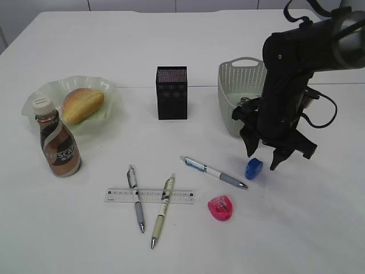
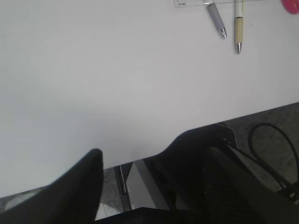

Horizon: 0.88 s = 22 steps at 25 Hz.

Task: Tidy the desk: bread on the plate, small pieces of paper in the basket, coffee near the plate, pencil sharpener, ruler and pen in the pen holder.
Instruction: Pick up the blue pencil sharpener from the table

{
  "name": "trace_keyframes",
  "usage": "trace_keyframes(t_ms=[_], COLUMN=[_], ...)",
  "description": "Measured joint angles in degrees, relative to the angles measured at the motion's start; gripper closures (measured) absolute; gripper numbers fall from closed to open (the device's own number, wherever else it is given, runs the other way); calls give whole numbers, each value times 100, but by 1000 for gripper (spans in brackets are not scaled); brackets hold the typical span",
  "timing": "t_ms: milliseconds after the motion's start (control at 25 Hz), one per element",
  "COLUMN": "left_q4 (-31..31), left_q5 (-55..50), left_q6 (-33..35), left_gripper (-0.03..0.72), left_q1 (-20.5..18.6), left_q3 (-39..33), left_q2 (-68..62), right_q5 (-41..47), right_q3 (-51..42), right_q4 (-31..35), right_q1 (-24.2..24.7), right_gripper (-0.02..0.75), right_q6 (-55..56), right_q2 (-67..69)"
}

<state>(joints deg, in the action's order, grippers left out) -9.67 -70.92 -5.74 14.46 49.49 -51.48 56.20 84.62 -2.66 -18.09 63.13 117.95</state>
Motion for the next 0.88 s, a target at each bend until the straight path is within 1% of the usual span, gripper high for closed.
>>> trace_keyframes(t_ms=[480,880], left_q4=[113,125], left_q5=[0,-12], left_q6=[0,0], left_gripper=[191,191], left_q1=[0,0], left_q3=[0,0], left_q2=[0,0], right_q5=[-22,-180], right_q3=[0,0], right_q4=[108,-60], right_q1=[-95,-95], right_gripper=[332,333], right_q6=[0,0], right_q2=[323,354])
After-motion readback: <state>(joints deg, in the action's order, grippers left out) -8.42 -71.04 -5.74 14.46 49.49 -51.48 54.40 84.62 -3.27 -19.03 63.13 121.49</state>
